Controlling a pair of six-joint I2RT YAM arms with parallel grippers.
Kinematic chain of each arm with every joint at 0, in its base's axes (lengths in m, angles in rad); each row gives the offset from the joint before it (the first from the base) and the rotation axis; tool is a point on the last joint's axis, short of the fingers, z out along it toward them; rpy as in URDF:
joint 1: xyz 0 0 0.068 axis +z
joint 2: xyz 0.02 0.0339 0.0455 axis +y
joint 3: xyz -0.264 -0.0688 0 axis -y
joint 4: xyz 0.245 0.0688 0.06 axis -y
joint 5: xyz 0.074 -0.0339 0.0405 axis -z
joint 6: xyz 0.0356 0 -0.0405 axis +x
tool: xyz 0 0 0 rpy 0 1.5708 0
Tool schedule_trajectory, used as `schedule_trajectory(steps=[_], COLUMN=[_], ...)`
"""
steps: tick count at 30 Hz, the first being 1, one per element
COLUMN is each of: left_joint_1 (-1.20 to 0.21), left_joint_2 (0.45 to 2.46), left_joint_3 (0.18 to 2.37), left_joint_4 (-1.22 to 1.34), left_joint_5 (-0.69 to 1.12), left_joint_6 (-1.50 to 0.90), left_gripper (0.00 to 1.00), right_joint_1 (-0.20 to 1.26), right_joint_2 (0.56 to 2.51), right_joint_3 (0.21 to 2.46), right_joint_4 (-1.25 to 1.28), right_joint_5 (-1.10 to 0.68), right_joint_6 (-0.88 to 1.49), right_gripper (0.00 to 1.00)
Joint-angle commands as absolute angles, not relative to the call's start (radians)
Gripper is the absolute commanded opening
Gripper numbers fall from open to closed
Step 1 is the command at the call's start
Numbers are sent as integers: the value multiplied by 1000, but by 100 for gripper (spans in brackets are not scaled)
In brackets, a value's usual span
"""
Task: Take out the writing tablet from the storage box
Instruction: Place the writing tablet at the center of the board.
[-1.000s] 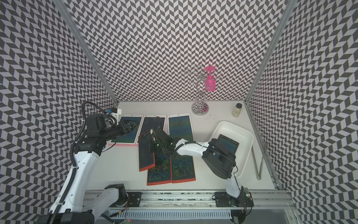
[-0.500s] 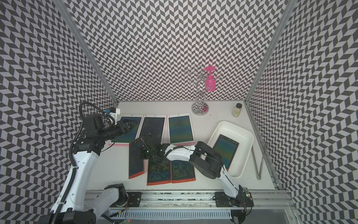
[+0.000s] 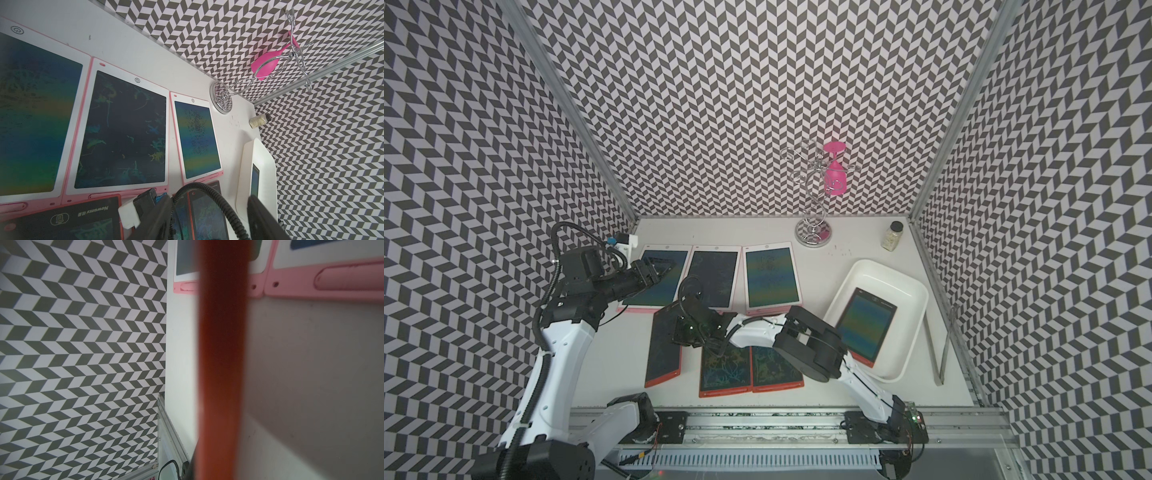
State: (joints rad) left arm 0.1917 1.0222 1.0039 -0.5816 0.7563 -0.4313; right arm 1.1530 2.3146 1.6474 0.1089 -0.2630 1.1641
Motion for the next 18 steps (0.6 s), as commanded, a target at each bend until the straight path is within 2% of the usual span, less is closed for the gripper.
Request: schedule_trajectory(steps=[1,5,11,14,18], left_joint_1=[212,222,247,253,255], left_joint_2=[1029,1025,1018,1016,1012], left_joint_3=[984,958,932,928,926], left_joint_4=[-589,-580,-571,-565,-561], left_joint_5=[778,765,735,746,755], left_joint_6=[-398,-397,-397,-397,-397], left_gripper=[59,59,59,59,59], right_joint_1=[1163,1170,1175,1178,1184], right_joint_2=[2341,2366,2399,2408,2414], right_joint_3=[1676,1697,1736,1747,1753], right_joint_4=[153,143,105,81,69], right_joint_5=[-267,-262,-268,-273,-276], right_joint_6=[1200,1220,1227,1236,1246], right_gripper=[12,19,21,35,46])
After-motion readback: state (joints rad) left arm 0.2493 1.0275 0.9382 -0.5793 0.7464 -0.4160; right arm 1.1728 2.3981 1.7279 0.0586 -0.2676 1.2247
